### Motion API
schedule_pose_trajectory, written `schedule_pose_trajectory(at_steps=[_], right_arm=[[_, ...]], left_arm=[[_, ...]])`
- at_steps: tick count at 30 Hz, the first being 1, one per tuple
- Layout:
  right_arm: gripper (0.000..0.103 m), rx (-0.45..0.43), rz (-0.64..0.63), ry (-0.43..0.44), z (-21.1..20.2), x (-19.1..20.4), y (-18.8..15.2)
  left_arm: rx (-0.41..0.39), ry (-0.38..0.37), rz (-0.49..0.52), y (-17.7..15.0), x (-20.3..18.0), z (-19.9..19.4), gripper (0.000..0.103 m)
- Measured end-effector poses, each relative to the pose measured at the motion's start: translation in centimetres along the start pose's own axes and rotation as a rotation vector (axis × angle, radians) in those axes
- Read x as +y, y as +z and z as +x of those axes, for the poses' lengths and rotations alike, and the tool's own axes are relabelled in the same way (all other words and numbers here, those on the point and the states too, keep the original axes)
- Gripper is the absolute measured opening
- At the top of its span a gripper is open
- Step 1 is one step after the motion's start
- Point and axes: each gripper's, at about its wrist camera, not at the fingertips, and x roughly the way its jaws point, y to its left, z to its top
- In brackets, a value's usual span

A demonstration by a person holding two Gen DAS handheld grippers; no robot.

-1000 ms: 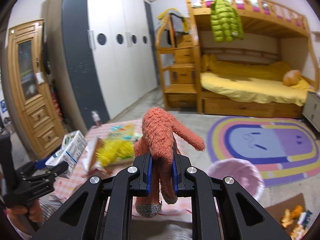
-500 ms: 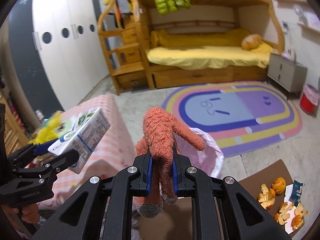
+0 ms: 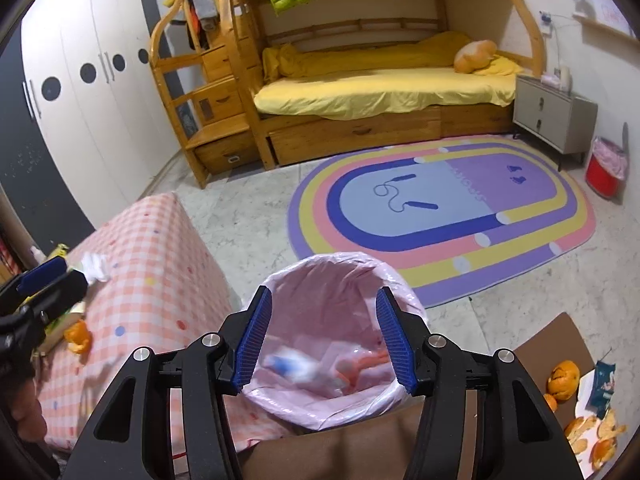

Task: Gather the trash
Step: 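Carry the glove to the pink bin and open the right gripper while the left carries the carton, then grasp the brown-and-white paper box with the left gripper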

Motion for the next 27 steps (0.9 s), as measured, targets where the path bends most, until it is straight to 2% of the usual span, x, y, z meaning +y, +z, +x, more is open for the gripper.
schedule_pose_trajectory(at_steps=[7, 15, 21, 24, 27], right_arm=[[0.055, -0.049, -0.114, 0.104, -4.5, 6.2, 0.4], [0.055, -0.023, -0.276, 0.261, -6.3, 17.5, -1.2], [0.056, -0.018, -0.358, 0.311, -4.9, 24.1, -1.9], [0.056, -0.025, -0.379, 0.319, -3.5, 26.6, -2.1], [0.056, -0.027, -0.386, 0.335, -2.4, 27.7, -2.8]], left_arm=[[-0.022, 0.185, -0.053, -1.9, 5.7, -7.0, 0.09], [-0.027, 0.343, -0.192, -5.7, 14.1, -13.1, 0.093], [-0.013, 0.449, -0.312, -9.2, 20.6, -14.9, 0.094], [0.009, 0.471, -0.364, -10.8, 23.2, -15.0, 0.094], [0.063, 0.473, -0.399, -12.5, 25.2, -14.4, 0.094]])
